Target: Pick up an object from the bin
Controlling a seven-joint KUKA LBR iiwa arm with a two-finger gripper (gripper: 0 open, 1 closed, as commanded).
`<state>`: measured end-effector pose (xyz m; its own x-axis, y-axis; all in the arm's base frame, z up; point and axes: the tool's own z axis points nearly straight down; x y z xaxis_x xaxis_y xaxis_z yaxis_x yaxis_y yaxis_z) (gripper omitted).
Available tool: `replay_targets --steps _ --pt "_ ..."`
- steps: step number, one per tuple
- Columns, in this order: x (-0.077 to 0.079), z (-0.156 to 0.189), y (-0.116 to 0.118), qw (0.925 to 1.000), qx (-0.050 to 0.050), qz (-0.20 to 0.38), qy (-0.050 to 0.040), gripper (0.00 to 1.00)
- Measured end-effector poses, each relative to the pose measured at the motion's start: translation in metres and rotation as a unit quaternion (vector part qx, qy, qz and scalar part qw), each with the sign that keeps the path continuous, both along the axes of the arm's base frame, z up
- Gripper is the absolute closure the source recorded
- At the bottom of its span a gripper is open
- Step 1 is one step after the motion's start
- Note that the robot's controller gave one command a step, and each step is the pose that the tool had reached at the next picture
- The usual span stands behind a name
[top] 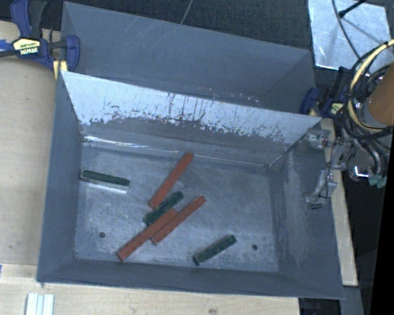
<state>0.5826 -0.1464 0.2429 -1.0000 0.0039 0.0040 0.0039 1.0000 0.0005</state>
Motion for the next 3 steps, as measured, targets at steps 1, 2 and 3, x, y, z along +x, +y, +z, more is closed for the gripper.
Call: replay_targets --steps 1,2,3 --pt "0.001 0.005 0.001 1.0000 -0.001 0.002 -0.0043 0.00" --pt "-0.004 -0.049 -0.004 1.0000 -0.001 0.001 -0.0068 0.00" --pt "-0.011 -0.112 0.046 0.9968 0.000 -0.080 -0.0046 0.00"
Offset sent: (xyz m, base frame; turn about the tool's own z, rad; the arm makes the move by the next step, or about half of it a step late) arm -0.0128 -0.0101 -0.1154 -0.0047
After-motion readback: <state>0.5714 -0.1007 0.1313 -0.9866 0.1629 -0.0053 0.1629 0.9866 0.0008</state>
